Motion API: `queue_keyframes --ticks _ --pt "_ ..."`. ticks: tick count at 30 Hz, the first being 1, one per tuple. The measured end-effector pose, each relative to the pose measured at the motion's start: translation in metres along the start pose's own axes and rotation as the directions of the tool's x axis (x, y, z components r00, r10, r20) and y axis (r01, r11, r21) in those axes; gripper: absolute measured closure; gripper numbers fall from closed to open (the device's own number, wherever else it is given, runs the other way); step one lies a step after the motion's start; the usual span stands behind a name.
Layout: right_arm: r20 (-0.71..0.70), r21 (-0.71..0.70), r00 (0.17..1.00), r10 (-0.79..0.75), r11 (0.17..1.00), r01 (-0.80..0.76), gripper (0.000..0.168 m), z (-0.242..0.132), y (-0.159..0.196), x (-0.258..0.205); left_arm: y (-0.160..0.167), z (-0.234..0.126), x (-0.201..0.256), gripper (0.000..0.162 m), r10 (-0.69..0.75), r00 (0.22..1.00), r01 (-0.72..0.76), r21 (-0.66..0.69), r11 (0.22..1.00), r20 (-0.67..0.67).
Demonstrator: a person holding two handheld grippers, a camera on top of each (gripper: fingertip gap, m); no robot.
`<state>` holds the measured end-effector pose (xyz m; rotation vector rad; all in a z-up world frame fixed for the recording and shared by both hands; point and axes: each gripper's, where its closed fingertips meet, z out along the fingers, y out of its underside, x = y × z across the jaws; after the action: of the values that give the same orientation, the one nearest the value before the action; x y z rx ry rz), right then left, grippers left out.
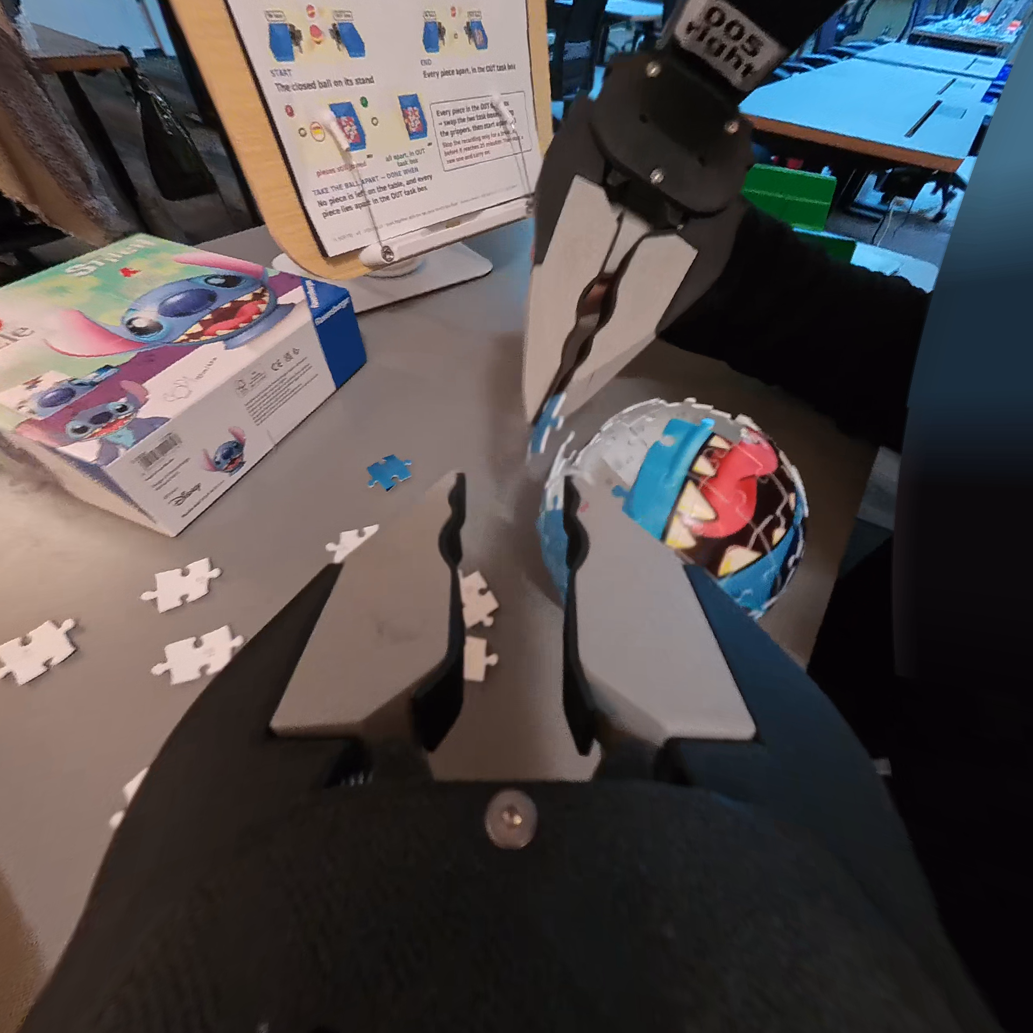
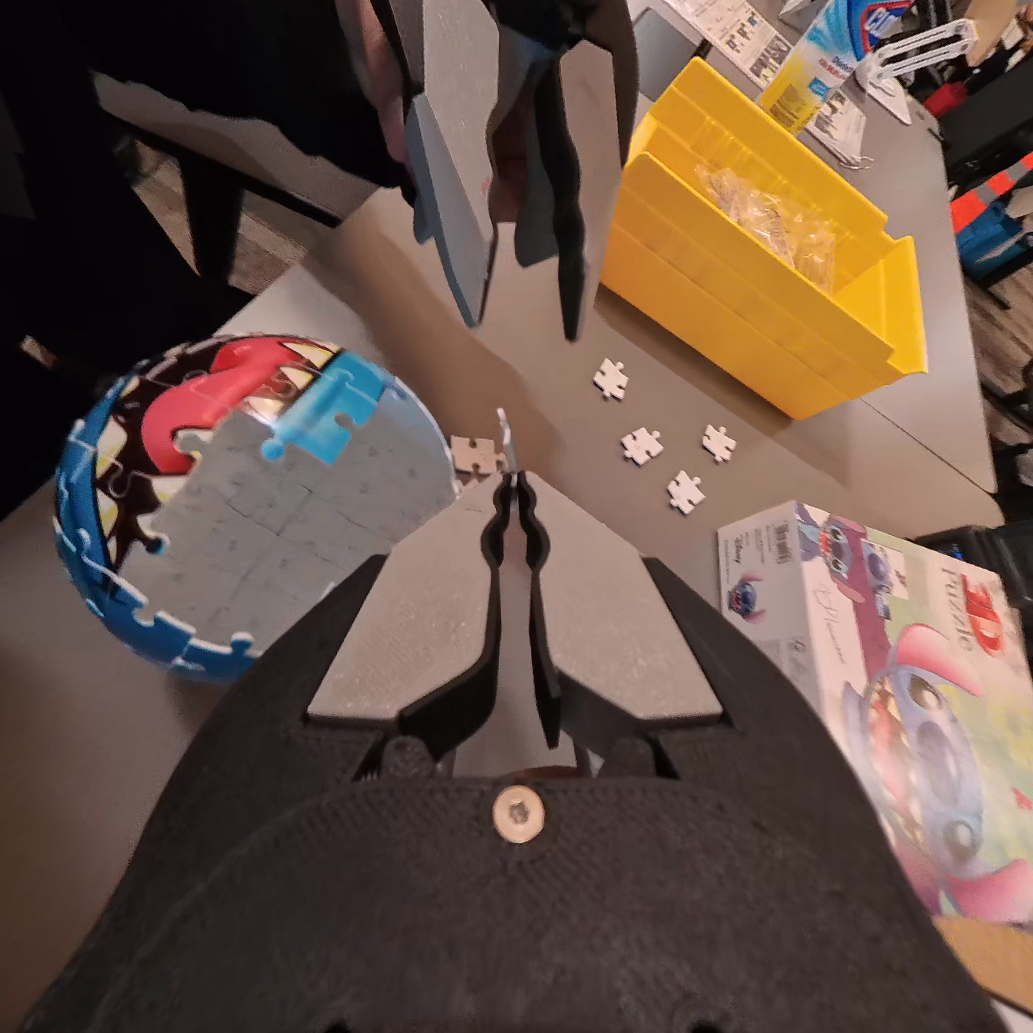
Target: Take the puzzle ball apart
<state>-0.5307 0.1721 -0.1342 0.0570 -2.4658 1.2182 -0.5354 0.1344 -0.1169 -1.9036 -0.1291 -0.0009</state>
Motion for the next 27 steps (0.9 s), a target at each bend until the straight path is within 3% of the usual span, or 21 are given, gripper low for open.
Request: queue_keyframes --ticks 2,6,9,12,16,23,27 --pt "-0.041 -0.027 0.999 -0.004 1.000 0.003 0.168 -0.008 0.008 0.007 0.008 -0.007 -0.005 0.117 0.024 1.000 -0.024 -0.011 1.000 -0.003" --pt "-0.147 -0.107 0.987 0.068 0.991 -0.084 0.168 -0.024 0.049 0.020 0.039 -0.012 0.007 0.096 0.074 0.984 -0.084 -0.058 0.995 -0.163" --pt "-0.216 -0.143 0.962 0.168 0.969 -0.201 0.168 -0.033 0.087 0.019 0.052 -0.012 0.018 0.092 -0.028 0.957 0.010 -0.065 0.998 -0.287" --pt "-0.267 -0.279 0.952 0.147 0.934 -0.222 0.168 -0.034 0.132 0.003 0.054 -0.013 0.021 0.085 -0.035 0.944 0.026 -0.030 0.999 -0.327" --pt "-0.264 -0.266 0.943 0.205 0.924 -0.276 0.168 -0.027 0.147 -0.021 0.058 -0.006 0.033 0.083 -0.052 0.923 0.047 -0.022 0.999 -0.380" --pt "-0.209 -0.140 0.887 0.412 0.885 -0.444 0.121 -0.032 0.138 -0.044 0.072 0.010 0.046 0.083 0.032 0.919 -0.068 -0.078 0.995 -0.393" --pt "-0.015 0.083 0.843 0.537 0.841 -0.534 0.085 -0.042 0.085 -0.070 0.074 0.014 0.052 0.083 0.047 0.915 -0.092 -0.095 0.991 -0.401"
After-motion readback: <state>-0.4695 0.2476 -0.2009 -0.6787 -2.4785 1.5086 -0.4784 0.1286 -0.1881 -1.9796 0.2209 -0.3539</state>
